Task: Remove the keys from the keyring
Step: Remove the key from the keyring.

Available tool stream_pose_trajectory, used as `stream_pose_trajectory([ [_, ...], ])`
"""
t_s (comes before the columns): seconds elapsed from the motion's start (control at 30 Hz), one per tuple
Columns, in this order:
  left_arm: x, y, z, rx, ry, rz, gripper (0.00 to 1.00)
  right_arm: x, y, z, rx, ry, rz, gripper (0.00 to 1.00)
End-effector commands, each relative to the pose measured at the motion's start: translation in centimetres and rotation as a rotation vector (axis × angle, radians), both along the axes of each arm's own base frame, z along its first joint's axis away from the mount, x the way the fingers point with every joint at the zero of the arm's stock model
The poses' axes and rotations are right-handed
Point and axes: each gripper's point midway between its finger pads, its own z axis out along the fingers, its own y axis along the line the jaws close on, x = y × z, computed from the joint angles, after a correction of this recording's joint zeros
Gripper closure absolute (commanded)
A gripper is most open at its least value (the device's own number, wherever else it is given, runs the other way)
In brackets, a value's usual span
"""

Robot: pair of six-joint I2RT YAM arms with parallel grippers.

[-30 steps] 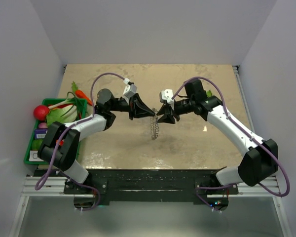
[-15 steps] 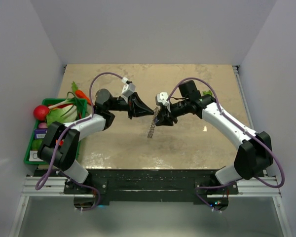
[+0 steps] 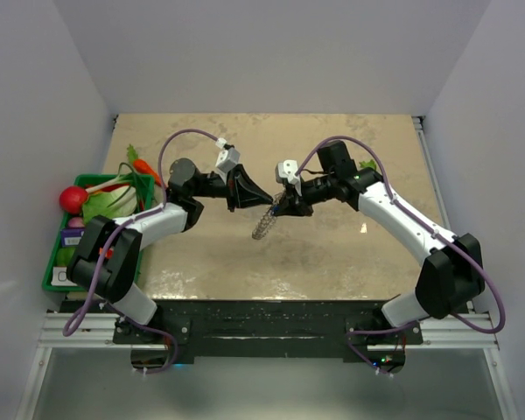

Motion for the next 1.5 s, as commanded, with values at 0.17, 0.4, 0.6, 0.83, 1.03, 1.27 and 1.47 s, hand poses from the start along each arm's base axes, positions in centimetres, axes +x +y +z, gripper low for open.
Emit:
stream_pose_trajectory([
  [0.17, -0.2, 0.4, 2.5, -0.048, -0.099, 0.014, 1.00, 0.4, 0.1, 1.5, 0.023, -0.060, -0.019, 0.99],
  [0.4, -0.3, 0.5, 2.5, -0.045, -0.101, 0.014, 1.00, 0.9, -0.3, 1.9, 0.010, -0.101, -0.054, 1.00],
  [0.6, -0.2, 0.5, 2.4, -0.042, -0.105, 0.015, 1.00, 1.4, -0.8, 2.5, -0.001, -0.158, -0.093, 1.00],
  [0.83, -0.2, 0.5, 2.3, -0.040, -0.107, 0.018, 1.00, 1.7, -1.1, 2.9, -0.004, -0.183, -0.111, 1.00],
  [1.03, -0.2, 0.5, 2.3, -0.039, -0.109, 0.019, 1.00, 1.7, -1.1, 3.1, -0.002, -0.191, -0.116, 1.00],
  [1.27, -0.1, 0.5, 2.1, -0.036, -0.105, 0.019, 1.00, 2.0, -1.5, 3.4, -0.004, -0.225, -0.140, 1.00],
  [1.47, 0.0, 0.5, 1.9, -0.031, -0.098, 0.019, 1.00, 2.2, -1.8, 4.2, 0.001, -0.260, -0.162, 1.00],
])
